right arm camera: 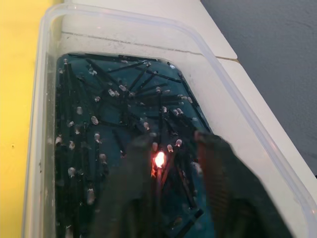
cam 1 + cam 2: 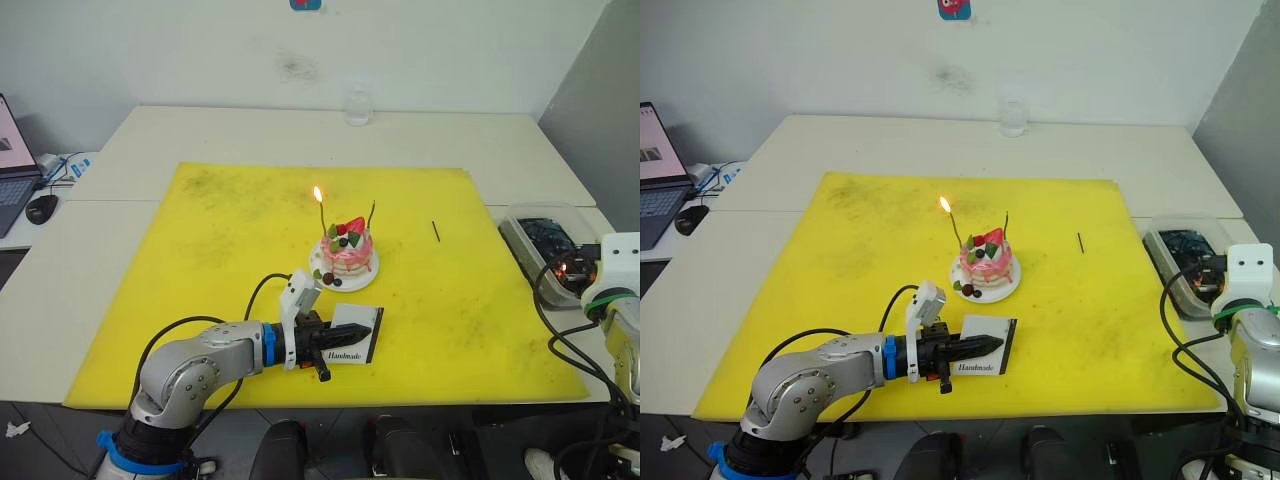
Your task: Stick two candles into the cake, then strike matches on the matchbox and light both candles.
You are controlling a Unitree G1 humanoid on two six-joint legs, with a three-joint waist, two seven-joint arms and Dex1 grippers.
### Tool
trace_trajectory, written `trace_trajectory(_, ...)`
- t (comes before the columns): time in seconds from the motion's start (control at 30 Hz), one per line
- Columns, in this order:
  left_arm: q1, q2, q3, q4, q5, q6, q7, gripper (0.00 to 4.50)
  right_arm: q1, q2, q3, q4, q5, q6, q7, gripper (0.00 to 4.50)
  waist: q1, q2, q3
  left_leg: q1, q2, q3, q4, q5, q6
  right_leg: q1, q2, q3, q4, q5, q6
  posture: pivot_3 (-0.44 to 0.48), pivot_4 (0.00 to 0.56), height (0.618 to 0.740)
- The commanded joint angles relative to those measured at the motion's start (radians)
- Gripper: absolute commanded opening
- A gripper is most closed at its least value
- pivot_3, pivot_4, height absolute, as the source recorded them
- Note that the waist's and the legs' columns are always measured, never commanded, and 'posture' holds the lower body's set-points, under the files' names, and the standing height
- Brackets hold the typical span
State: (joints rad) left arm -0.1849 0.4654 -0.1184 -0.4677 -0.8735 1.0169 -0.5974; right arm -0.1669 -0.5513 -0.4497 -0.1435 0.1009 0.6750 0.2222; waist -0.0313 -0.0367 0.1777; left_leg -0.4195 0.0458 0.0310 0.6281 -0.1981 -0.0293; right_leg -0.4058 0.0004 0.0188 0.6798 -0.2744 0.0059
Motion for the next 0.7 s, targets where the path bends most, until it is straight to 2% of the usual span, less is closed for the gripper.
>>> trace_trajectory(0.03,0.005,-0.005,0.013,-0.046,-0.011,-0.013,0.007,0.0,-0.017,-0.006,-0.039,-0.048,0.015,-0.033,-0.018,2.75,0.0,0.0,0.0,0.0,0.0,0.0,0.0,0.0,0.0,0.0,0.0,0.0,0.0,0.0,0.0,0.0,0.15,0.74)
trace_trajectory(0.17,0.004,-0.005,0.015,-0.044,-0.014,-0.011,0.009,0.0,-0.02,0.003,-0.046,-0.107,0.039,0.005,-0.024,4.21,0.0,0.0,0.0,0.0,0.0,0.0,0.0,0.0,0.0,0.0,0.0,0.0,0.0,0.0,0.0,0.0,0.15,0.74)
trace_trajectory(0.2,0.003,-0.004,0.016,-0.043,-0.015,-0.011,0.009,0.0,-0.018,0.004,-0.047,-0.126,0.044,0.019,-0.026,4.45,0.0,0.0,0.0,0.0,0.0,0.0,0.0,0.0,0.0,0.0,0.0,0.0,0.0,0.0,0.0,0.0,0.15,0.74)
trace_trajectory(0.43,0.0,0.002,0.026,-0.038,-0.019,-0.01,0.01,0.0,-0.01,0.01,-0.076,-0.356,0.099,0.152,-0.039,4.45,0.002,0.001,0.0,0.0,0.001,-0.001,-0.001,0.0,0.0,0.0,0.0,-0.001,0.0,0.0,0.0,0.0,0.15,0.74)
trace_trajectory(0.6,0.006,0.007,0.032,-0.04,-0.027,-0.007,0.01,0.0,-0.033,-0.015,-0.042,-0.486,0.205,0.182,0.06,4.45,0.002,0.001,0.0,0.0,0.001,-0.001,0.0,0.0,0.0,0.0,0.0,-0.001,0.0,0.0,-0.001,0.0,0.15,0.74)
trace_trajectory(0.7,0.008,0.004,0.032,-0.041,-0.03,-0.004,0.014,0.0,-0.023,-0.013,0.034,-0.507,0.277,0.157,0.154,4.45,0.002,0.001,0.0,0.0,0.001,-0.001,0.0,0.0,0.0,0.0,0.0,-0.001,0.0,0.0,-0.001,0.0,0.15,0.74)
